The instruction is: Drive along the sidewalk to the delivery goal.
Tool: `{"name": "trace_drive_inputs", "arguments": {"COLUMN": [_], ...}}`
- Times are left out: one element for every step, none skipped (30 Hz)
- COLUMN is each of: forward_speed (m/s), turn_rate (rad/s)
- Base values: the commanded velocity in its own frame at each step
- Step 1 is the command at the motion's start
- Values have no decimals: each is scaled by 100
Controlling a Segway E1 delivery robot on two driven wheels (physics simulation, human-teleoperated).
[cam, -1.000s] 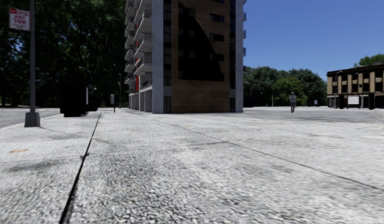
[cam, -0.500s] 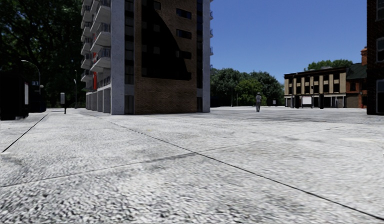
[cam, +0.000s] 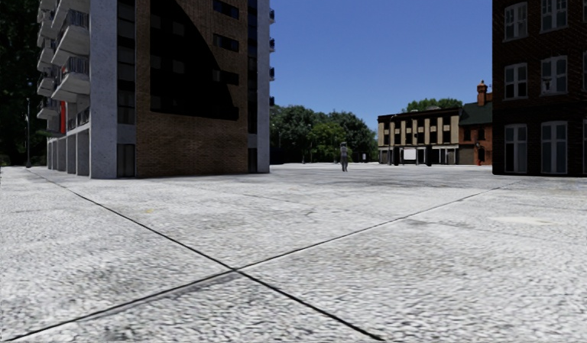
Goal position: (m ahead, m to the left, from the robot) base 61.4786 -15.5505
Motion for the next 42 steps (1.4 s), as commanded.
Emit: {"name": "trace_drive_inputs", "arguments": {"forward_speed": [198,198,198,198,198,198,198,198,198,198,198,198,198,198,198,198,198,198,198,198,198,198,198,198,198,198,198,198,198,198,198,198,198,198,198,198,198,198,198,198,198,198], "turn_rate": [-11,-11,0,0,0,0,0,0,0,0,0,0,0,0,0,0,0,0,0,0,0,0,0,0,0,0,0,0,0,0,0,0,0,0,0,0,0,0,0,0,0,0]}}
